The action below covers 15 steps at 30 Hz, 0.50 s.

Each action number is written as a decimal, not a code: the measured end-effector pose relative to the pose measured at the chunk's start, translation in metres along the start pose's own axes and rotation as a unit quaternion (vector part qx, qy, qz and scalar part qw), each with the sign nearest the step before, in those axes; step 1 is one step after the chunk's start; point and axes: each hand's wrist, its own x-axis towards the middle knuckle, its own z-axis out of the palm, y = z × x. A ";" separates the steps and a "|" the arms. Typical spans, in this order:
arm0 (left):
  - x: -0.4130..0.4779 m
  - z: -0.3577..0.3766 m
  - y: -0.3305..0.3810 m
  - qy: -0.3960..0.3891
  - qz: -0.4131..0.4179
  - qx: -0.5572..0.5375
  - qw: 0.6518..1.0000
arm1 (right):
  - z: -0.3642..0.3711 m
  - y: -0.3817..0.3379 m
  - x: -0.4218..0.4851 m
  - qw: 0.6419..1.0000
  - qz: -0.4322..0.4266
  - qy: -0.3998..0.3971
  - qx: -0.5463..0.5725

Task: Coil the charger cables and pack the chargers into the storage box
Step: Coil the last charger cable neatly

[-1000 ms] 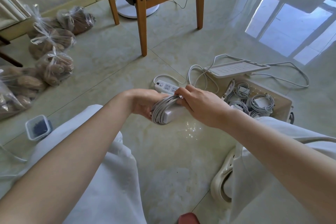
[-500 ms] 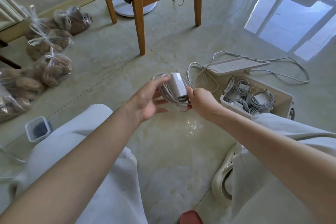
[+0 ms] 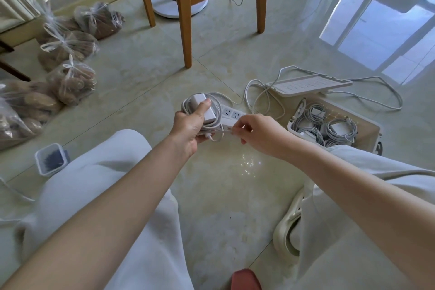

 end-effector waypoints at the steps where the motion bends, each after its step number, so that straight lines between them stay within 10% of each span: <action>1: 0.001 -0.002 -0.002 0.004 -0.007 -0.006 1.000 | -0.002 0.002 0.001 0.999 0.016 0.011 0.029; 3: 0.002 -0.006 -0.006 0.002 -0.016 -0.011 1.000 | -0.009 0.002 0.001 0.977 0.081 0.022 0.194; 10: -0.001 -0.015 -0.025 -0.024 -0.069 -0.073 0.995 | -0.008 -0.009 -0.010 0.727 0.162 -0.040 0.666; 15: -0.005 -0.019 -0.033 -0.037 -0.093 -0.085 0.991 | 0.008 -0.014 -0.016 0.696 0.118 -0.026 0.708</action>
